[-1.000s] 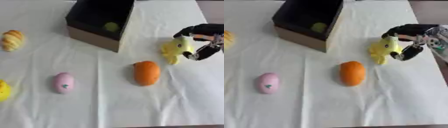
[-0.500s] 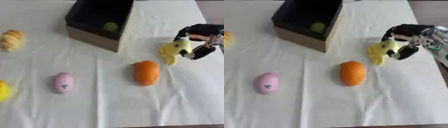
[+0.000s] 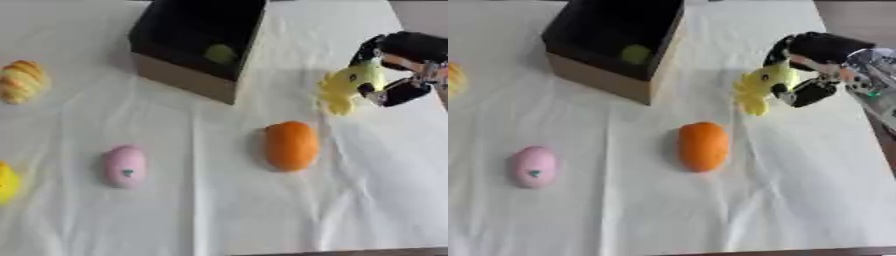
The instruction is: Pick up objects on the table and place them in the box.
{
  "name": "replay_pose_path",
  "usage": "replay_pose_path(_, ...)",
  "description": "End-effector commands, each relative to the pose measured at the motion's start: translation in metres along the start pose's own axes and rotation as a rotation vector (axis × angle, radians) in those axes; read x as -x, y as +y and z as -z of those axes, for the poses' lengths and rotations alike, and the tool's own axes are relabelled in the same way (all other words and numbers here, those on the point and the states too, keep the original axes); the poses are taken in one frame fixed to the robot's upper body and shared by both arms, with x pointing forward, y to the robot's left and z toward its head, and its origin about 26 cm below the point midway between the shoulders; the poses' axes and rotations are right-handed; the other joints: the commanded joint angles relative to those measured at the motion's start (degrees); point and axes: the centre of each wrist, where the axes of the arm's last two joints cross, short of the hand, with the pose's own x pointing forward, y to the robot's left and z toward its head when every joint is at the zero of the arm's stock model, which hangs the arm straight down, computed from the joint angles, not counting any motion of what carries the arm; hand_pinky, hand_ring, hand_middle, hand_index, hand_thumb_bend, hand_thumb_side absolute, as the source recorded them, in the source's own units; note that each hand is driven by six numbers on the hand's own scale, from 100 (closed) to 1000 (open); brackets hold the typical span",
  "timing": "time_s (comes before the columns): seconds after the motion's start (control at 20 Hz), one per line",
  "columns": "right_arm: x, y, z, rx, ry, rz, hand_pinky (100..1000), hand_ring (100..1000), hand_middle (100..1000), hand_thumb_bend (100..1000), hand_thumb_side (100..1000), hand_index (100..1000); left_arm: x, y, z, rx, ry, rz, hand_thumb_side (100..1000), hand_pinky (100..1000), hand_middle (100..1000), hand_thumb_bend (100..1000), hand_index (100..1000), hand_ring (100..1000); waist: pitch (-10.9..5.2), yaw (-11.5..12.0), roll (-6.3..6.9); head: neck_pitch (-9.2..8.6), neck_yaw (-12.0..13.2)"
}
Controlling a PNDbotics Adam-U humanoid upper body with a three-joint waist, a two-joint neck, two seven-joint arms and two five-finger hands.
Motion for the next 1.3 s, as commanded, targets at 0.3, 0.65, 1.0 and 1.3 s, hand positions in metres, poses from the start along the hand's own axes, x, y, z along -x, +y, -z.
replay_pose_path(0.3, -0.016, -0.066, -0.01, 0.211, -0.031, -0.029, 792, 687, 499, 100, 100, 487, -0.007, 0.003, 0.005, 0.003, -0.034, 0.004, 795, 762, 767, 411, 864, 819, -1.53, -0.1, -0.57, -0.38, 0.1)
replay_pose_path(0.65, -0.046, -0.119, 0.02, 0.325, -0.101, 0.0, 793, 676, 496, 100, 100, 484, -0.008, 0.002, 0.006, 0.015, -0.041, 0.006, 792, 763, 768, 414, 864, 821, -2.16, 0.1, -0.42, -0.73, -1.0)
replay_pose_path(1.0, -0.077, -0.144, 0.083, 0.34, -0.157, 0.054, 796, 668, 498, 100, 100, 488, -0.01, -0.001, 0.009, 0.035, -0.06, 0.012, 789, 764, 770, 417, 865, 823, -2.69, 0.8, -0.04, -0.41, -2.4)
replay_pose_path(1.3, -0.093, -0.138, 0.125, 0.327, -0.153, 0.072, 796, 664, 496, 100, 100, 485, -0.013, -0.005, 0.013, 0.049, -0.084, 0.021, 785, 764, 770, 421, 864, 824, -2.64, 1.9, -0.01, -0.66, -3.5)
